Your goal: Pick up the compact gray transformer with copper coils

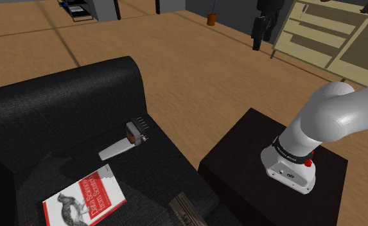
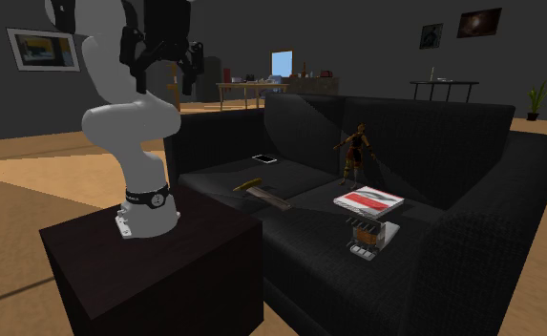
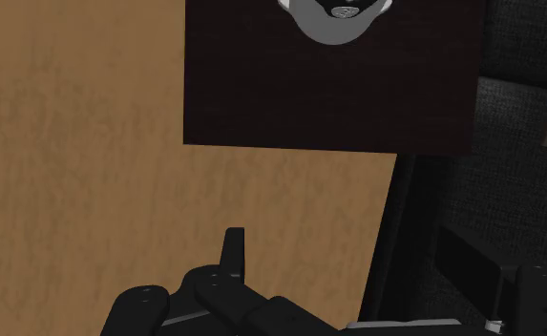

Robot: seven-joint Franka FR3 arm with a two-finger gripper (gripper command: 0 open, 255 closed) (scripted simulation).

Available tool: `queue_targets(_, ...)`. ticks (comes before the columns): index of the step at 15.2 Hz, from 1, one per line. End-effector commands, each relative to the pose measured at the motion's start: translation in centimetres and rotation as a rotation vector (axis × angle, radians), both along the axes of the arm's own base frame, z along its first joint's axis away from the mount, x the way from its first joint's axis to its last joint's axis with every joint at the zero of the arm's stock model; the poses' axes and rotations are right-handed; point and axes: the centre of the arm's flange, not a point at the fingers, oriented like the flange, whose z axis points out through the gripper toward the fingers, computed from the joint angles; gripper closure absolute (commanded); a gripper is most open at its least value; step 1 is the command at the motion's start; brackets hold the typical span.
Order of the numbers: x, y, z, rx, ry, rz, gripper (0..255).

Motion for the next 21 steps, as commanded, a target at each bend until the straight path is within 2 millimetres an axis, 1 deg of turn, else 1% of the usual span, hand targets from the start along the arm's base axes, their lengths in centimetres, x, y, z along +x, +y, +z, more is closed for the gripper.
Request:
queue_targets(1, 0.0, 0.0, 0.0, 0.000, 0.000, 0.000, 0)
queue_targets(11, 6.2, 7.0, -8.2, 0.048, -0.040, 0.043, 0)
queue_targets(21, 12.3, 14.6, -15.8, 0.096, -0.080, 0.085, 0)
